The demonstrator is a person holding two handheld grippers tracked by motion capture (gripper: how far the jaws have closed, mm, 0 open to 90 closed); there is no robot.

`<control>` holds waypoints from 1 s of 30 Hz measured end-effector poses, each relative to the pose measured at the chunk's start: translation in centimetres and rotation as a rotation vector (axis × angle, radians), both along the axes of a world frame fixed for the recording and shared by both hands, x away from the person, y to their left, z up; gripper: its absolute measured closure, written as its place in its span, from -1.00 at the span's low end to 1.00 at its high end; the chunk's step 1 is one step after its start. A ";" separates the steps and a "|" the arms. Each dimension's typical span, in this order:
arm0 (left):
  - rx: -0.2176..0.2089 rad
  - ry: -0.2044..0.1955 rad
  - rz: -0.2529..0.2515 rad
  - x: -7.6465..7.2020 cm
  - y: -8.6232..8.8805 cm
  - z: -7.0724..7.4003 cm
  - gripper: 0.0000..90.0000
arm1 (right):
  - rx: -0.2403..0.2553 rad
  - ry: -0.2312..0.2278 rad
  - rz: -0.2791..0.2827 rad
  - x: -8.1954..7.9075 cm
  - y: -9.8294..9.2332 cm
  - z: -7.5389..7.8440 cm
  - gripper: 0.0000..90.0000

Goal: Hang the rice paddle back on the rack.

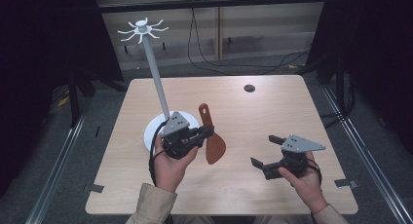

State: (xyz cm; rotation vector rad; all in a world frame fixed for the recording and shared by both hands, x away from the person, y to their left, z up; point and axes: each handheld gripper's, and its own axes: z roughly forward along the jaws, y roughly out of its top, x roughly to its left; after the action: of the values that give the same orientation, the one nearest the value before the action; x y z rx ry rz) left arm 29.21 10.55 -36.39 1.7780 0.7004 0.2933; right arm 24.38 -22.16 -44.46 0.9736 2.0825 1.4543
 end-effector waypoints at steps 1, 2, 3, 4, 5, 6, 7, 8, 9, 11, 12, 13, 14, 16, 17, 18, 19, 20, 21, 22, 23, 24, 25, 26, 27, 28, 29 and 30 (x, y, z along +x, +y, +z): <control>0.007 0.005 0.012 0.1 0.2 0.3 0.84 | -0.003 0.002 0.004 0.0 0.0 0.0 -1.00; -0.010 0.002 0.004 0.2 0.3 0.5 0.84 | -0.008 0.001 0.005 0.0 0.0 0.0 -1.00; 0.003 0.002 0.015 0.3 0.5 0.8 0.84 | -0.009 -0.005 0.005 -0.1 0.0 0.0 -1.00; -0.015 -0.002 0.013 0.5 0.6 1.0 0.84 | -0.012 -0.001 0.007 -0.1 -0.1 -0.1 -1.00; -0.002 0.001 0.023 0.5 0.8 1.4 0.84 | -0.009 0.002 0.008 0.0 -0.1 -0.1 -1.00; -0.007 -0.005 0.018 0.7 0.9 1.6 0.84 | -0.012 0.002 0.007 0.0 -0.1 -0.1 -1.00; -0.021 -0.007 0.017 0.8 0.9 1.8 0.84 | -0.014 0.006 0.006 0.0 -0.1 -0.2 -1.00; -0.009 -0.005 0.024 0.8 1.0 2.1 0.84 | -0.014 0.010 0.008 -0.1 -0.1 -0.2 -1.00; -0.010 -0.010 0.017 0.9 1.0 2.3 0.84 | -0.015 0.011 0.010 -0.1 0.0 -0.2 -1.00; -0.007 -0.013 0.022 1.1 1.0 2.8 0.84 | -0.024 0.010 0.019 -0.2 0.1 -0.2 -1.00; -0.010 -0.017 0.017 1.3 1.0 3.0 0.84 | -0.023 0.008 0.023 -0.2 0.1 -0.2 -1.00; -0.018 -0.017 0.016 1.4 1.0 3.2 0.84 | -0.024 0.006 0.018 -0.2 0.1 -0.1 -1.00; -0.017 -0.018 0.023 1.5 1.0 3.5 0.84 | -0.024 -0.001 0.019 -0.2 0.1 -0.1 -1.00; -0.012 -0.029 0.026 1.7 1.1 4.1 0.83 | -0.025 0.001 0.021 -0.2 0.0 0.0 -1.00; -0.016 -0.032 0.022 1.8 1.1 4.4 0.84 | -0.024 0.000 0.020 -0.3 -0.1 0.0 -1.00; -0.018 -0.032 0.029 1.9 1.2 4.7 0.84 | -0.021 0.001 0.020 -0.3 -0.2 0.0 -1.00; -0.024 -0.033 0.031 2.0 1.2 5.0 0.84 | -0.018 0.003 0.020 -0.3 -0.2 0.1 -1.00; -0.022 -0.040 0.035 2.1 1.3 5.3 0.84 | -0.015 0.002 0.023 -0.2 -0.3 0.1 -1.00; -0.028 -0.039 0.037 2.3 1.3 5.5 0.84 | -0.017 0.002 0.022 -0.2 -0.3 0.0 -1.00; -0.025 -0.033 0.043 2.3 1.3 5.9 0.84 | -0.018 0.004 0.018 -0.3 -0.3 0.0 -1.00; -0.031 -0.037 0.036 2.5 1.4 6.1 0.84 | -0.016 0.004 0.020 -0.3 -0.3 0.0 -1.00; -0.031 -0.036 0.040 2.6 1.4 6.3 0.84 | -0.014 0.004 0.023 -0.3 -0.2 0.0 -1.00; -0.027 -0.039 0.046 2.7 1.5 6.6 0.84 | -0.013 0.004 0.028 -0.3 -0.2 0.0 -1.00; -0.025 -0.038 0.046 2.8 1.6 6.8 0.84 | -0.012 0.006 0.027 -0.3 -0.2 0.0 -1.00; -0.034 -0.033 0.047 2.9 1.6 7.0 0.84 | -0.014 0.006 0.022 -0.3 -0.3 0.1 -1.00; -0.036 -0.033 0.052 3.0 1.7 7.2 0.84 | -0.014 0.005 0.021 -0.4 -0.3 0.2 -1.00; -0.035 -0.030 0.051 3.1 1.8 7.3 0.84 | -0.012 0.001 0.028 -0.4 -0.3 0.2 -1.00; -0.036 -0.029 0.056 3.2 1.9 7.4 0.83 | -0.012 0.002 0.028 -0.4 -0.3 0.3 -1.00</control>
State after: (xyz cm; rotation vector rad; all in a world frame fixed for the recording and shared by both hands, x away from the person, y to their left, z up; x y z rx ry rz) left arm 32.42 12.43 -28.95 1.7184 0.7318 0.3413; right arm 23.98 -22.51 -44.19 0.9456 2.1123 1.4538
